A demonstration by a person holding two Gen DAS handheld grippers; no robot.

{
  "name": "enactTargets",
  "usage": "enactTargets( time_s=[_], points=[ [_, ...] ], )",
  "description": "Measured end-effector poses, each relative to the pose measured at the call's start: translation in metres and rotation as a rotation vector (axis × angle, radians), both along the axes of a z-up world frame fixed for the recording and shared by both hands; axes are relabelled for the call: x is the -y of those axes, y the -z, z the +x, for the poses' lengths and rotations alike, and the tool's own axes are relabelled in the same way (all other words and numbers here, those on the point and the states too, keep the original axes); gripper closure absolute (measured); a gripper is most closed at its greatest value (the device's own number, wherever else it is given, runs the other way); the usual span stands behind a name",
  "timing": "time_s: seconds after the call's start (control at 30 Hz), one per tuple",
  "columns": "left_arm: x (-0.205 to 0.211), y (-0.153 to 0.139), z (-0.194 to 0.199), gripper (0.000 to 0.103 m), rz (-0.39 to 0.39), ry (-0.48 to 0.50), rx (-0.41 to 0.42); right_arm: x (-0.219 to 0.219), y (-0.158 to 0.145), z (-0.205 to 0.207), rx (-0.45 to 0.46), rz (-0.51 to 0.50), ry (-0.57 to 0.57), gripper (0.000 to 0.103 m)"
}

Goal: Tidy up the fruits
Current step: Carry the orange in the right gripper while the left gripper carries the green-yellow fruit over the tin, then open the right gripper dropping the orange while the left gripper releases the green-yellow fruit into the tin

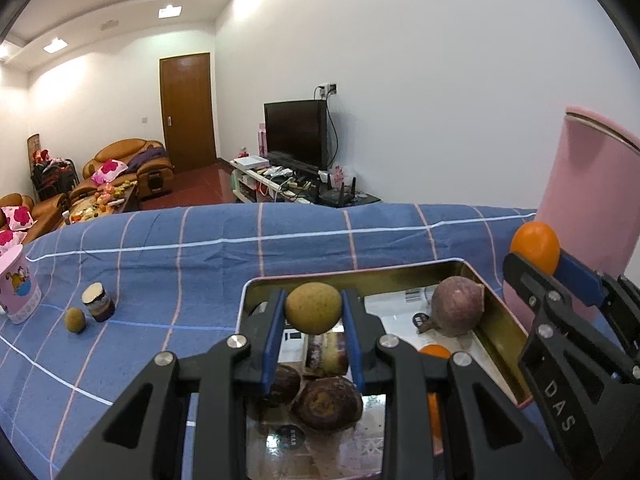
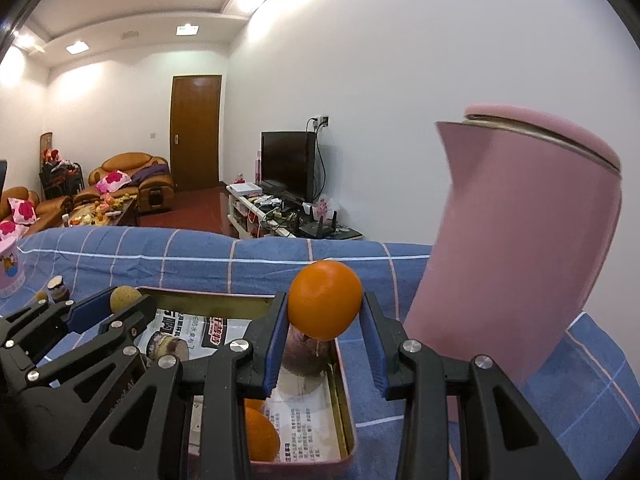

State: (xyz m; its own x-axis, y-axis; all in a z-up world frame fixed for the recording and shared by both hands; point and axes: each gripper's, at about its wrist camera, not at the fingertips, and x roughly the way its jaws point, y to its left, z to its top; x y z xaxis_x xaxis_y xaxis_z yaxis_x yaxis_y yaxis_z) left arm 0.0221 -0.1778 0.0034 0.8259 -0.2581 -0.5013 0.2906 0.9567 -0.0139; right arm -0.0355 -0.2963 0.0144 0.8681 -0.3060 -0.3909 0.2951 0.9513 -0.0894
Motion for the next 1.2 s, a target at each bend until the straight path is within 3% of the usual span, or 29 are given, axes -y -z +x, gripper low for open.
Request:
enactTargets(
  time_s=[0.4, 0.93, 1.2],
  points=[
    [-0.002, 0.006, 0.013, 0.074, -0.004, 0.007, -0.060, -0.006, 0.005, 0.024, -0.060, 0.004, -0.034, 0.065],
    [-0.005, 0.018, 0.028, 0.074, 0.005, 0.001, -0.165, -0.011, 0.023, 0.052, -0.214, 0.114, -0.205, 0.065],
    [-0.003, 0.021, 0.030, 0.074, 0.009, -0.002, -0.179, -0.003, 0.033, 0.061, -0.267, 0.225, -0.269, 0.064]
  ],
)
